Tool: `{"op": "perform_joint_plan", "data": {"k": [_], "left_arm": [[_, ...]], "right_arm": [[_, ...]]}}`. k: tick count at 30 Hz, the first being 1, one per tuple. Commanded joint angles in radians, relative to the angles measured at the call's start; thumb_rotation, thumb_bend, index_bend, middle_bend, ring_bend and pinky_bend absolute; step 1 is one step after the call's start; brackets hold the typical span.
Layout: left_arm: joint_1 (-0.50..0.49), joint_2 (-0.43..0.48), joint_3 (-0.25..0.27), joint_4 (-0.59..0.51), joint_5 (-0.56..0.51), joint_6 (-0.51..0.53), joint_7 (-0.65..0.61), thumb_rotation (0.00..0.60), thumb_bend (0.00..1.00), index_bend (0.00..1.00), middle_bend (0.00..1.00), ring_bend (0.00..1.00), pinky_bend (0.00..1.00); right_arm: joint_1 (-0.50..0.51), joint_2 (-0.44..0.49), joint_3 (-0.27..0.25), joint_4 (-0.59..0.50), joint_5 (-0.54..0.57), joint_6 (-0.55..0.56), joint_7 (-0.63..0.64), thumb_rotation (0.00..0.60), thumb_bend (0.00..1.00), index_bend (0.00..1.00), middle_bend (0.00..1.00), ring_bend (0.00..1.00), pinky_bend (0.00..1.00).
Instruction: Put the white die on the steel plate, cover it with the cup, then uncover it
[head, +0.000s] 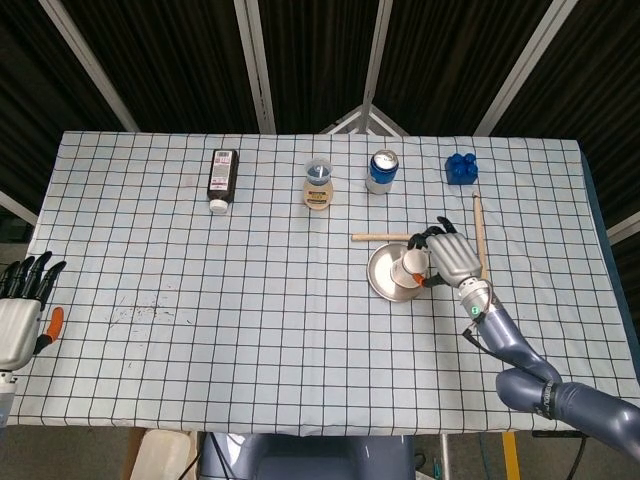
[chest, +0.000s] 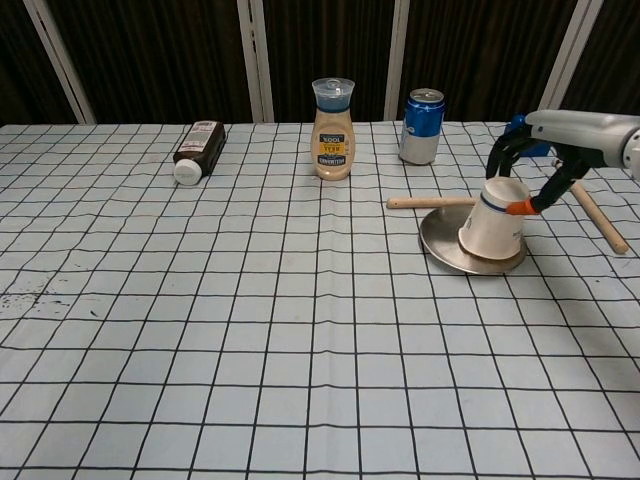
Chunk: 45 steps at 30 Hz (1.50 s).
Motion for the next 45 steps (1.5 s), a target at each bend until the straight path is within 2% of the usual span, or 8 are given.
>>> {"op": "perform_joint_plan", "data": {"k": [1, 10, 22, 34, 45], "left_arm": [[0.0, 0.0, 0.001, -0.001, 0.002, 0.001, 0.002, 0.6, 0.71, 0.1, 0.0, 0.0, 0.0], [0.002, 0.0, 0.002, -0.005, 0.005, 0.007, 0.004, 0.6, 0.71, 0.1, 0.0, 0.0, 0.0], [-0.001, 0.001, 0.0, 0.001, 0.001, 0.0, -0.005, 0.6, 0.71, 0.1, 0.0, 0.0, 0.0], [0.0, 0.003, 0.001, 0.002, 0.004, 0.001, -0.01, 0.6, 0.71, 0.11, 0.0, 0.0, 0.0], [-0.003, 0.0, 0.0, 0.005, -0.004, -0.007, -0.003, 0.6, 0.71, 0.11, 0.0, 0.0, 0.0]], "right_arm": [[-0.026, 0.018, -0.022, -0.03, -0.026, 0.021, 0.017, 0.6, 0.37, 0.47, 0.47, 0.22, 0.0], [-0.045, 0.005, -0.059, -0.068, -0.097, 0.041, 0.043, 0.6, 0.37, 0.47, 0.47, 0.22, 0.0], [0.005, -0.037, -0.015, -0.081, -0.114, 0.023, 0.061, 0.6, 0.37, 0.47, 0.47, 0.22, 0.0], [0.037, -0.059, 0.006, -0.103, -0.093, 0.011, 0.02, 0.6, 0.37, 0.47, 0.47, 0.22, 0.0], [0.023, -0.03, 0.023, -0.091, -0.068, 0.044, 0.002, 0.6, 0.37, 0.47, 0.47, 0.22, 0.0]]}}
